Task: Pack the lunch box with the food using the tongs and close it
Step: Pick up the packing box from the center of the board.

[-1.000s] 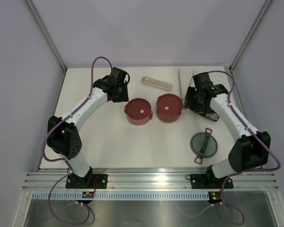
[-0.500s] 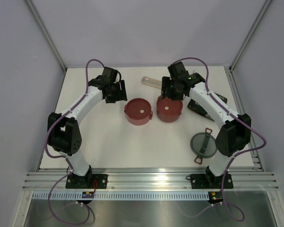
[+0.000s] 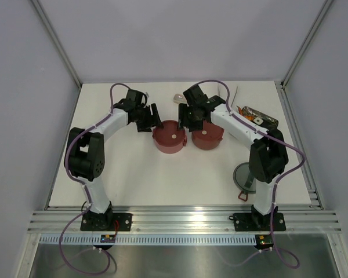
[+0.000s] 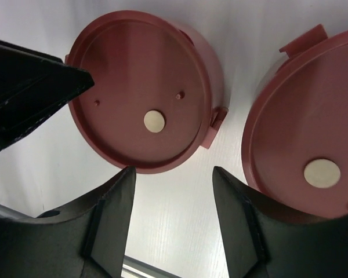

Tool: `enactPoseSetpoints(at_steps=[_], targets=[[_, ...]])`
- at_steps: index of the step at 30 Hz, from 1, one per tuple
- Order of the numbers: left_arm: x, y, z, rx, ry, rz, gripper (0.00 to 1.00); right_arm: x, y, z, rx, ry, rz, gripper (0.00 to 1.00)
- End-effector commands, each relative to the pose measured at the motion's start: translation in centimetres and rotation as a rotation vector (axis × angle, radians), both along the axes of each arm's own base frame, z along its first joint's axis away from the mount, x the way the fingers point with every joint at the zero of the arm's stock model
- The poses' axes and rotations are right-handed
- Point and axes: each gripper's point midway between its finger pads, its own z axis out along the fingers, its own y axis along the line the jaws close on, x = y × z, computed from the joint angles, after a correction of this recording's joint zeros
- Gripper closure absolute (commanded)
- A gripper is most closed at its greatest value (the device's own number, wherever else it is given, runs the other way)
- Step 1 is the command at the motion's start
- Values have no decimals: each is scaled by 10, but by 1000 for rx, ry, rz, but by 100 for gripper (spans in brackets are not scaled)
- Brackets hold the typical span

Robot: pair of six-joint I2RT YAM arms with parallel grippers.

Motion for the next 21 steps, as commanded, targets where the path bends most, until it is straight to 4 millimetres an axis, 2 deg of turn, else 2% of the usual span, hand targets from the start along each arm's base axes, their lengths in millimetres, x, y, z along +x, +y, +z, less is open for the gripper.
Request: enactPoseSetpoints(at_steps=[1,3,8,17,21], targets=[[6,-9,-3,-43,-27,-29,33,7,18,-3,59,2,-18,38],[4,-7,-11,-35,-12,-21,35,9,19,-16,39,22,-26,39],[-3,2,-24,3,20,12,45,15,17,-31,-13,26,-41,40],[-27,26,-33,97,51,79,52,11,13,-30,-32,21,-37,40],[-46,36,-36,120,68,104,53,10,13,-29,-30,20,-35,39]])
